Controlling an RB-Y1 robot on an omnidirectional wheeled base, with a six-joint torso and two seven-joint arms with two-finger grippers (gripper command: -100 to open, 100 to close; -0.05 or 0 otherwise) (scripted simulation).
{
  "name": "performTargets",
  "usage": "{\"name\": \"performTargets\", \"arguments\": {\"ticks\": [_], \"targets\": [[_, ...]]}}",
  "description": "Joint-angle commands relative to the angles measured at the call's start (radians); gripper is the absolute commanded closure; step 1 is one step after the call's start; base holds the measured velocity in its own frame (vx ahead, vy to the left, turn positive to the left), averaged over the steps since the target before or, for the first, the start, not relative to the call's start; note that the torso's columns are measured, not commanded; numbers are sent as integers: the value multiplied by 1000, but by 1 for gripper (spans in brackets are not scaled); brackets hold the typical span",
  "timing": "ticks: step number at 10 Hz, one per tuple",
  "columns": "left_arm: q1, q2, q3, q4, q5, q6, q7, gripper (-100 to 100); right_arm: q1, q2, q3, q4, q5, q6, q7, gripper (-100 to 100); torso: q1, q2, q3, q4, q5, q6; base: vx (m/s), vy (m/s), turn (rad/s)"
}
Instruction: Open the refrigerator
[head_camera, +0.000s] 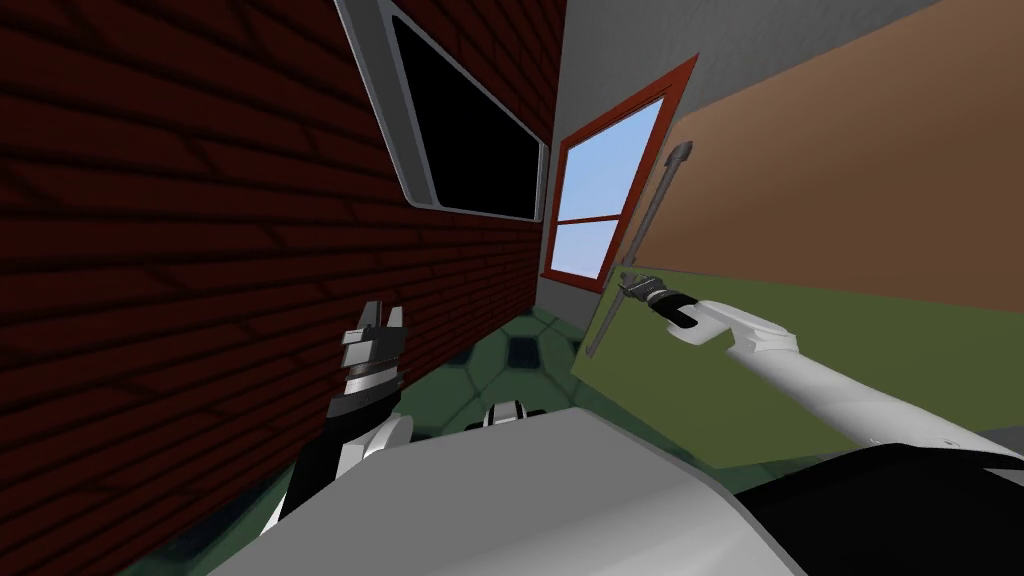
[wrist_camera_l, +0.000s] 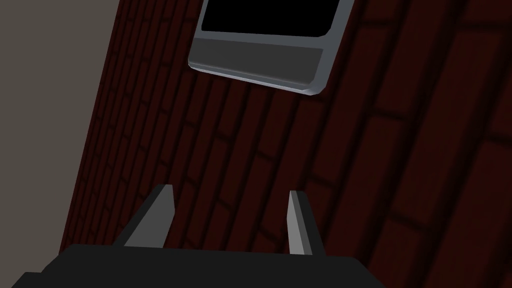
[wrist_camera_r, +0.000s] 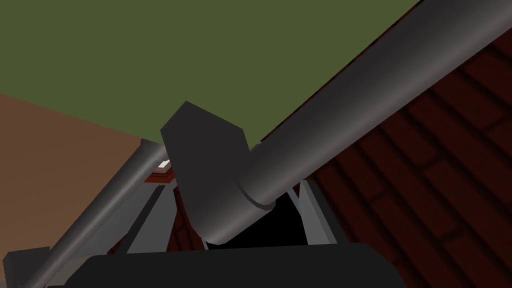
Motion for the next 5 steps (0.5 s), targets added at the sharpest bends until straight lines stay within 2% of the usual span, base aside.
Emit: {"name": "performTargets", "arguments": {"ticks": [1,4,5], "targets": [[0,0,0,0,0,0,0,0,-2,-18,32,-36,-16,-52,-8,100,3,-2,-1,0,1,1,-295,36,-5],[0,0,0,0,0,0,0,0,12,-29,53,-96,-32,-107,-16,100,4,-3,-2,-1,0,-3,-308,12,-2],[0,0,0,0,0,0,0,0,12,-29,53,-96,-32,-107,-16,100,4,-5,-3,-1,1,-3,-191,-4,8]]}}
